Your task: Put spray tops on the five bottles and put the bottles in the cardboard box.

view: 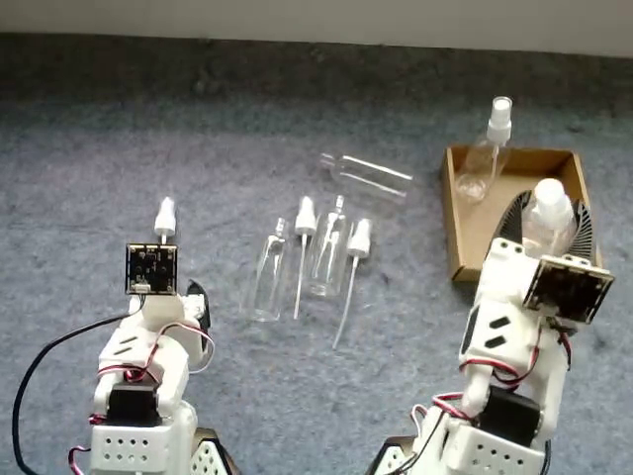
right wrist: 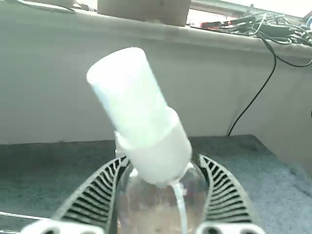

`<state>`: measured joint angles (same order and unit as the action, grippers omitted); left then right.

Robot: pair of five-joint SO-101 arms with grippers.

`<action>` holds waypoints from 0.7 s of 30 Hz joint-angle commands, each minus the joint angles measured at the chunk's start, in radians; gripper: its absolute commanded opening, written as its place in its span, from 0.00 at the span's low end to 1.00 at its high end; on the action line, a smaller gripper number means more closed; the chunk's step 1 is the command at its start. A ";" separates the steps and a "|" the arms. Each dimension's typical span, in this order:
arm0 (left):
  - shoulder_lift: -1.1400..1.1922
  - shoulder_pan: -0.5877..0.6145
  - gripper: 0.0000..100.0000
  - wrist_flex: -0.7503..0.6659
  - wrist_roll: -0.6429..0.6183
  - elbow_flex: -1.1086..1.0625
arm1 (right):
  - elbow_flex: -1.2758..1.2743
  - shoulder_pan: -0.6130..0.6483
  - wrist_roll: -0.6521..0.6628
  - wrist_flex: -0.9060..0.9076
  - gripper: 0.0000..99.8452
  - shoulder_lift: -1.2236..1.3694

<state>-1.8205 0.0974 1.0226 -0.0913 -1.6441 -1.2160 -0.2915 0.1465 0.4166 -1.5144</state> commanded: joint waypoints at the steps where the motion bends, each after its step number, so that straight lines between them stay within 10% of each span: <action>1: -0.010 0.007 0.01 0.003 0.003 0.005 | 0.174 -0.056 0.002 -0.030 0.11 0.239; 21: -0.010 0.005 0.01 -0.040 0.005 -0.050 | 0.294 -0.114 0.002 -0.745 0.11 1.135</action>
<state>-1.8205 0.0974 1.0073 -0.0913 -1.6732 -1.0027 -0.3928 0.1465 -0.2401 -0.4572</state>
